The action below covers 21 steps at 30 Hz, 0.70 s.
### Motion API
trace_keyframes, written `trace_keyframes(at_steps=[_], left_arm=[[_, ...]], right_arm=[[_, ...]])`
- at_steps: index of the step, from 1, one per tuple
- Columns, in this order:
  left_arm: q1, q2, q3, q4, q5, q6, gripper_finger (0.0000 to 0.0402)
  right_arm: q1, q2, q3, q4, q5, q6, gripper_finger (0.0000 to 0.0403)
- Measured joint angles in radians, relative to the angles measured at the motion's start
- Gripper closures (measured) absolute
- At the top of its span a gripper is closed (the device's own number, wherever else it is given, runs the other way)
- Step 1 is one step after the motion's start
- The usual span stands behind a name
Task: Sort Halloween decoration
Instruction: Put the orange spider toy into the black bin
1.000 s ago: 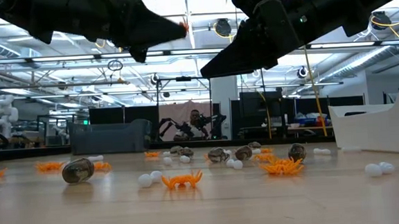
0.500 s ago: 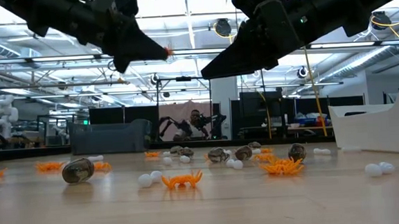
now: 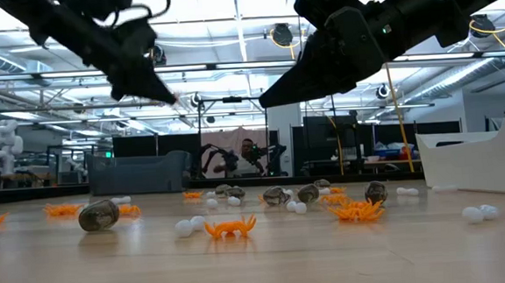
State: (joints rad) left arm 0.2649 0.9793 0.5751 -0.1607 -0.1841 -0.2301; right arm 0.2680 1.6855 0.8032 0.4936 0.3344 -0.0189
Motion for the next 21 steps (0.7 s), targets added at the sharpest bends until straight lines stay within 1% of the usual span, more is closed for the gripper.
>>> trace_keyframes(at_steps=[3,8,12,16,21], left_arm=[[0.109,0.009,0.000,-0.049,-0.004,0.008,0.0402],[0.312,0.009,0.000,-0.051,-0.007,0.098,0.0401],[0.453,0.025,0.000,-0.053,0.067,0.150,0.0393],[0.521,0.065,0.000,-0.050,0.113,0.161,0.0382],[0.535,0.138,0.000,-0.050,0.125,0.165,0.0379]], right_arm=[[0.000,0.000,0.000,0.002,-0.001,0.000,0.0266],[0.000,0.000,0.000,0.002,-0.003,-0.002,0.0266],[0.000,0.000,0.000,0.002,-0.003,-0.006,0.0266],[0.000,0.000,0.000,0.002,-0.002,-0.013,0.0266],[0.000,0.000,0.000,0.002,-0.002,-0.014,0.0266]])
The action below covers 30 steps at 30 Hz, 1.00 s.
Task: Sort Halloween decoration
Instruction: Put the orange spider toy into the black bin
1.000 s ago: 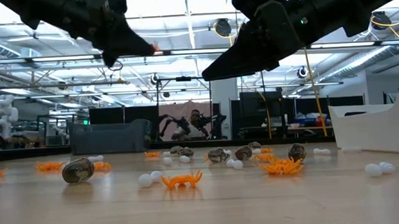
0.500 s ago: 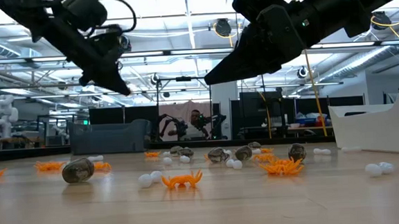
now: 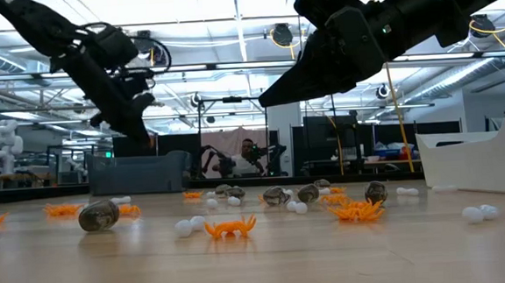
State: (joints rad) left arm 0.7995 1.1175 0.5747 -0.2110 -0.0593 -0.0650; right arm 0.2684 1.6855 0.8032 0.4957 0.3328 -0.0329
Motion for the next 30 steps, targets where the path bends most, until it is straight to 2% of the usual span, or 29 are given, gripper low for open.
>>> trace_keyframes(at_steps=[8,12,19,25,30], left_arm=[[-0.018,0.090,0.003,-0.009,-0.023,-0.031,0.0379],[-0.023,0.115,0.045,-0.066,-0.073,-0.025,0.0379],[-0.014,0.192,0.135,-0.162,-0.077,-0.031,0.0378],[-0.014,0.257,0.151,-0.176,-0.077,-0.026,0.0377],[-0.023,0.264,0.151,-0.172,-0.083,-0.031,0.0338]], right_arm=[[0.000,0.000,0.000,0.000,0.002,0.006,0.0266],[0.000,0.000,0.000,0.000,0.002,0.005,0.0266],[-0.003,0.000,0.000,0.000,0.003,-0.001,0.0266],[0.001,0.000,0.000,-0.009,0.003,0.030,0.0266],[0.014,0.000,0.000,-0.015,0.002,0.040,0.0266]])
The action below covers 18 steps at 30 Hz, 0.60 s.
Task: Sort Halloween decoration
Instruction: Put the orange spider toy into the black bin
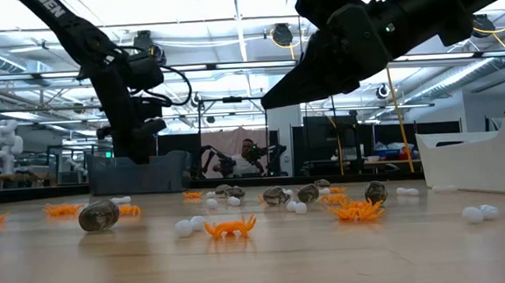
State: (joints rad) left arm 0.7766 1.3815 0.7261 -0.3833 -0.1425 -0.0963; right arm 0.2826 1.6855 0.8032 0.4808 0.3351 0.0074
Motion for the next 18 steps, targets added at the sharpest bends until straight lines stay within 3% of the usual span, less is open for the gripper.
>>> trace_keyframes(at_steps=[6,10,18], left_arm=[[-0.016,-0.031,0.000,-0.001,-0.044,-0.006,0.0268],[-0.077,-0.130,0.000,0.008,-0.053,-0.053,0.0256],[-0.416,-0.335,0.001,0.020,-0.053,-0.023,0.0256]], right_arm=[[0.007,0.000,0.000,-0.004,0.000,-0.001,0.0266],[0.007,0.000,0.000,-0.022,0.000,0.000,0.0266],[0.007,0.000,0.000,-0.101,0.000,0.063,0.0266]])
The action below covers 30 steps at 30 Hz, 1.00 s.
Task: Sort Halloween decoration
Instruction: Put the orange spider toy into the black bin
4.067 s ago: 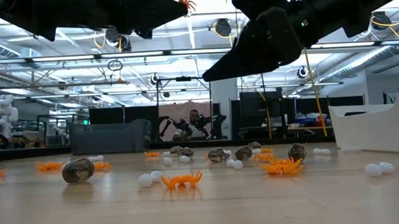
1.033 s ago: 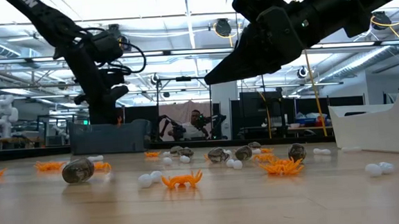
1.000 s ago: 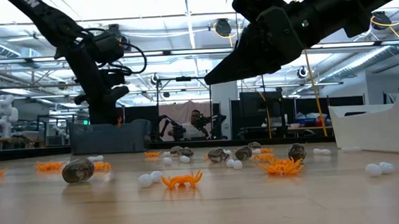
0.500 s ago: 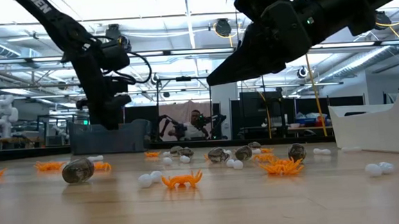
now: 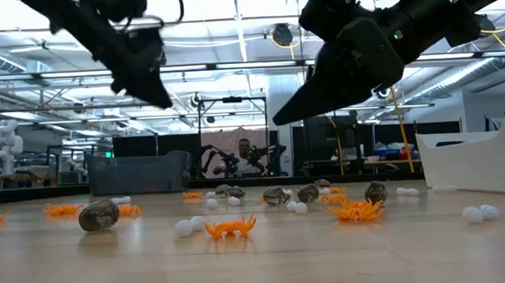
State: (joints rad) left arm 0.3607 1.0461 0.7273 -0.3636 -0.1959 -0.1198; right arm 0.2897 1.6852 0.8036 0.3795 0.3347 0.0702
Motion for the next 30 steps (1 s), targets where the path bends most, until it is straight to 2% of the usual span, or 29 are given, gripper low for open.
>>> trace_keyframes(at_steps=[6,13,18,23,30], left_arm=[[-0.218,0.038,0.000,-0.010,-0.001,0.006,0.0256],[-0.346,0.185,0.000,0.040,-0.019,-0.005,0.0256],[-0.384,0.312,0.000,0.119,-0.061,-0.003,0.0256],[-0.381,0.415,0.000,0.115,-0.088,-0.012,0.0249],[-0.378,0.497,0.000,0.142,-0.098,-0.003,0.0184]], right_arm=[[0.000,0.000,0.000,0.005,0.000,-0.004,0.0266],[0.006,0.000,0.000,0.012,0.000,0.044,0.0266],[0.010,0.000,0.000,0.012,0.000,0.049,0.0266],[0.010,0.000,0.000,0.011,0.002,0.049,0.0266],[0.010,0.000,0.000,0.011,0.002,0.038,0.0266]])
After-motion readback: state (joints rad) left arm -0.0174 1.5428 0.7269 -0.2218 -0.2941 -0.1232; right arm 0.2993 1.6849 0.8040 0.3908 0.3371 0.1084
